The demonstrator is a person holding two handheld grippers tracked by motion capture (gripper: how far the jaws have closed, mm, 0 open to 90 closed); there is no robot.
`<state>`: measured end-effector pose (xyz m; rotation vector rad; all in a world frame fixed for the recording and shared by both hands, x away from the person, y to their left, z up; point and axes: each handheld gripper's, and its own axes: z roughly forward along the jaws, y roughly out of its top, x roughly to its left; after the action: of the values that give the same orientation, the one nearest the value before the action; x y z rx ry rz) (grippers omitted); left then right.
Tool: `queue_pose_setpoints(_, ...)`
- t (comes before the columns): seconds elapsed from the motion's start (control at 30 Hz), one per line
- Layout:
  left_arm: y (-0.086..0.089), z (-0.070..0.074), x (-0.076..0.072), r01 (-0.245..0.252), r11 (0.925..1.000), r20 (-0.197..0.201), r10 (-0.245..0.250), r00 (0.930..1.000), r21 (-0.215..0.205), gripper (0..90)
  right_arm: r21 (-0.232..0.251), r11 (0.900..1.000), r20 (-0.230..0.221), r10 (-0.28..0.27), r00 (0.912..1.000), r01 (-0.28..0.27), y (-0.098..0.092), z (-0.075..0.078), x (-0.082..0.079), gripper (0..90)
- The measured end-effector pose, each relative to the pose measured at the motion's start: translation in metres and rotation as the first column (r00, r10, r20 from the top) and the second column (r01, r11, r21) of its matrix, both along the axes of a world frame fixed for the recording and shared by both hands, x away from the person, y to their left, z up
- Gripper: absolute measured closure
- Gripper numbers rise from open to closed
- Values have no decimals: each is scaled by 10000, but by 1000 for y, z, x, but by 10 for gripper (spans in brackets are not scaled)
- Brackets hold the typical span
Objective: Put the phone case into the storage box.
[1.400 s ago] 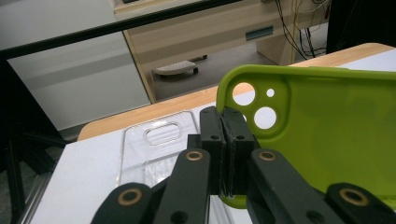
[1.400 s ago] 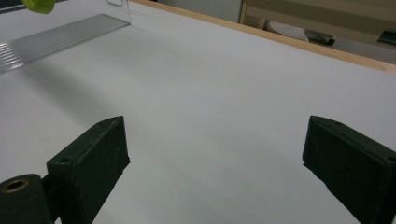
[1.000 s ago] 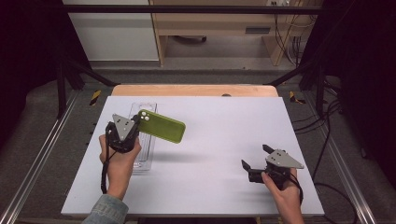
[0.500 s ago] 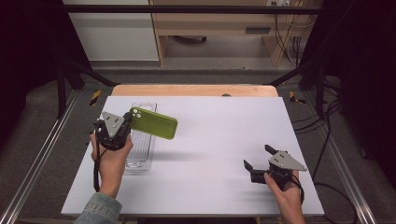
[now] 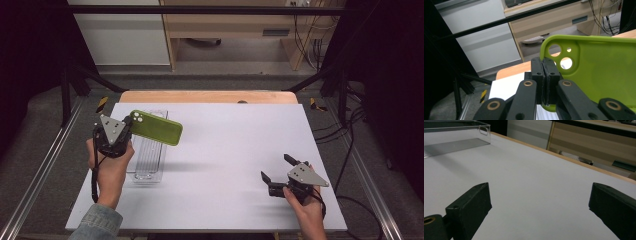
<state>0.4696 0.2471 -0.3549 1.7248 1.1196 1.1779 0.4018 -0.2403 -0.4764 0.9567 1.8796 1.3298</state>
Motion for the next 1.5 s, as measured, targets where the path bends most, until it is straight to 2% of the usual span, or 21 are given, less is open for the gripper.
queue_pose_setpoints(0.07, 2, 3, 1, -18, 10000, 54, 18, 10000, 24, 880, -18, 10000, 148, 21, 9999, -20, -1, 0, -1, 44)
queue_pose_setpoints(0.23, 4, 9, 3, -40, 9995, 146, 35, 9999, 325, 880, -21, 10000, 171, 67, 9998, -67, -1, -1, 0, 44)
queue_pose_setpoints(0.3, 6, 11, 2, -86, 9997, 225, 81, 9997, 233, 880, -17, 10000, 182, 98, 9998, -97, 0, -1, 0, 44)
queue_pose_setpoints(0.53, 12, 13, 3, -177, 9994, 260, 169, 9995, 295, 880, 5, 9999, 388, 125, 9992, -126, -1, 1, -1, 43)
queue_pose_setpoints(0.9, 18, 20, 6, -99, 9956, 433, 59, 9990, 930, 880, 126, 9996, 392, 233, 9990, -238, -1, 0, -2, 43)
queue_pose_setpoints(1.03, 20, 22, 8, -94, 9937, 469, 42, 9989, 1119, 881, 385, 9989, 428, 265, 9987, -282, -2, 1, -2, 43)
queue_pose_setpoints(1.17, 24, 22, 9, -107, 9945, 344, 72, 9994, 1044, 880, 614, 9974, 411, 344, 9986, -369, -2, 0, -2, 43)
queue_pose_setpoints(1.23, 26, 21, 8, -142, 9937, 303, 109, 9995, 1115, 880, 568, 9976, 527, 371, 9979, -400, 0, 1, -3, 43)
queue_pose_setpoints(1.5, 30, 22, 9, -201, 9928, 308, 165, 9994, 1181, 881, 564, 9968, 527, 528, 9972, -558, 3, 0, -3, 42)
